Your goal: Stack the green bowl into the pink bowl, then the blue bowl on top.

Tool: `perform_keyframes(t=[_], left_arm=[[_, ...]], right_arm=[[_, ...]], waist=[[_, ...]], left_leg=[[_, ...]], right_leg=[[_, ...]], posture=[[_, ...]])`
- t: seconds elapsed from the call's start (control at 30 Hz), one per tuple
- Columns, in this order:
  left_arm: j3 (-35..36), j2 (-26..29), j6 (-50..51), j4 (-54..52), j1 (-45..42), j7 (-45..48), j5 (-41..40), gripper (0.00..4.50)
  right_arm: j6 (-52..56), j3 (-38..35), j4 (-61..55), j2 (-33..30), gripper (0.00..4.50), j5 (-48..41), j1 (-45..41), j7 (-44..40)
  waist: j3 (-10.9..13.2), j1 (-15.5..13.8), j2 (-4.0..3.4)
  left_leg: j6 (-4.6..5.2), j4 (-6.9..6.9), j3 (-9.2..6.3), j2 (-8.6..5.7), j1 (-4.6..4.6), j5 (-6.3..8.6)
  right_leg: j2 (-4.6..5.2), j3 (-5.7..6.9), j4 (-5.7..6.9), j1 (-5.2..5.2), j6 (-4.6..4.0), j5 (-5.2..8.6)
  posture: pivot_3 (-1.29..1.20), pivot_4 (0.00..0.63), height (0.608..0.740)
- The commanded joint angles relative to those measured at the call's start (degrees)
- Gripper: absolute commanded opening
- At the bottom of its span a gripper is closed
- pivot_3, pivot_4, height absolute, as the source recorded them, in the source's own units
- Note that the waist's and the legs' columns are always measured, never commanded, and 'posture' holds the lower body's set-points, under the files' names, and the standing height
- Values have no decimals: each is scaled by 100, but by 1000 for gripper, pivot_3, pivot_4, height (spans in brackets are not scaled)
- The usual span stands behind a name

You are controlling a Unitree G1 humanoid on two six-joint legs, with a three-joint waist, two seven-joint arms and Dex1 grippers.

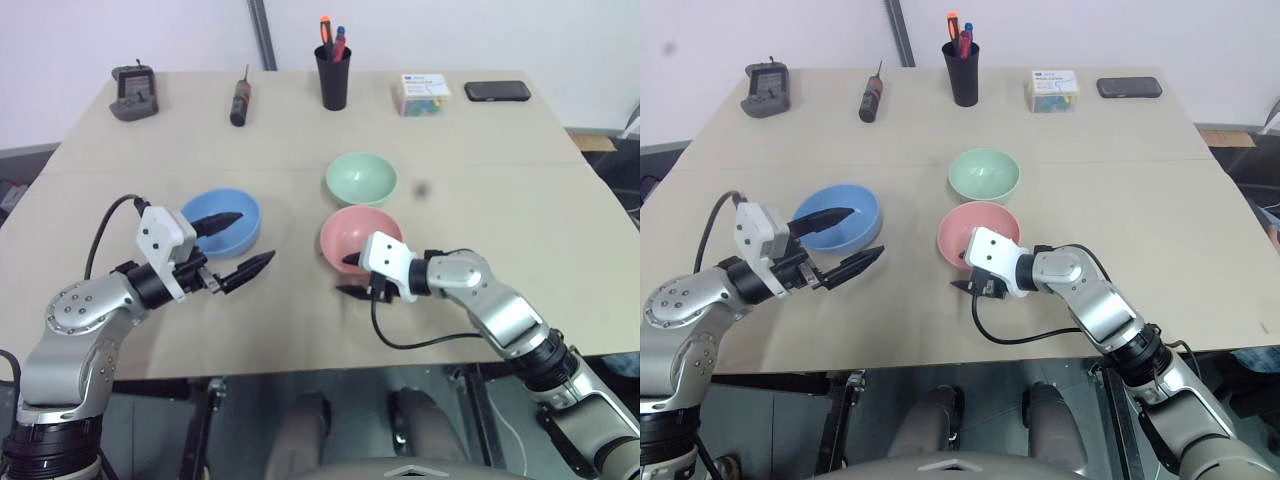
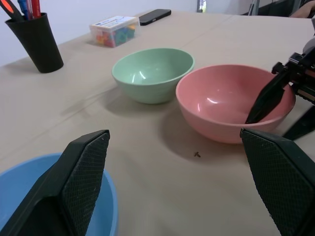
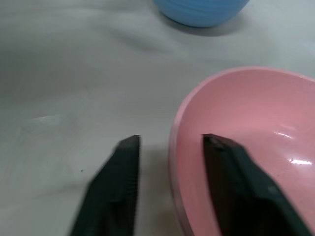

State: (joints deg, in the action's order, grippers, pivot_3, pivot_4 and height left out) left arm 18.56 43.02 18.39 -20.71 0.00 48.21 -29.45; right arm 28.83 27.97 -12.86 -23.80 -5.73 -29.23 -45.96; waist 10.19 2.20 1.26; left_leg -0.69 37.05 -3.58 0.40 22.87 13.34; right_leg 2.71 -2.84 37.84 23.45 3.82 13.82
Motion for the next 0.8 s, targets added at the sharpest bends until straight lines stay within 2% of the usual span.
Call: perform_keyframes(t=[0.03,0.17,0.23,0.33,0.53,0.7,0.8], left_arm=[[148,307,282,-594,149,-878,970,4500],[-136,902,1082,-904,43,-1169,1578,4500],[-442,1218,1314,-896,-106,-1167,1882,4500],[-940,1322,1607,-740,-769,-1215,2069,4500],[-2474,1148,385,472,-2713,-247,2656,4500],[-3576,737,-1220,2551,-4424,45,3807,4500],[-3869,354,-1969,3545,-5067,51,4145,4500]], right_arm=[[157,-832,-572,27,3772,-624,-133,-106],[36,-1683,-1168,-52,3772,-1507,-3,-401],[-70,-1847,-1165,-109,3772,-1575,30,-411],[-436,-2036,-895,-114,3772,-1386,37,-221],[-547,-2185,-790,-243,3772,-1080,83,173],[-638,-2308,-770,-443,3772,-794,255,489],[-600,-2375,-917,-466,3772,-719,416,686]], waist=[[3,0,1],[8,-12,6],[9,-16,7],[9,-13,6],[10,-26,5],[11,-19,7],[11,-18,7]], left_leg=[[0,0,1,-1,0,0],[0,0,-2,-1,-1,0],[0,-1,-12,-1,2,0],[0,0,-8,-3,-3,0],[-1,0,-5,-4,3,-1],[-1,0,-5,-7,11,-1],[0,0,-3,-9,12,0]], right_leg=[[0,-1,0,0,0,0],[0,2,1,-1,1,0],[-2,11,1,-1,1,1],[-1,9,1,-5,2,1],[-2,9,2,-2,1,0],[-3,8,1,3,2,0],[-3,6,0,2,2,0]], posture=[[0,150,740],[0,150,740],[0,150,740],[0,150,740],[0,150,740],[0,150,740],[0,150,740]])
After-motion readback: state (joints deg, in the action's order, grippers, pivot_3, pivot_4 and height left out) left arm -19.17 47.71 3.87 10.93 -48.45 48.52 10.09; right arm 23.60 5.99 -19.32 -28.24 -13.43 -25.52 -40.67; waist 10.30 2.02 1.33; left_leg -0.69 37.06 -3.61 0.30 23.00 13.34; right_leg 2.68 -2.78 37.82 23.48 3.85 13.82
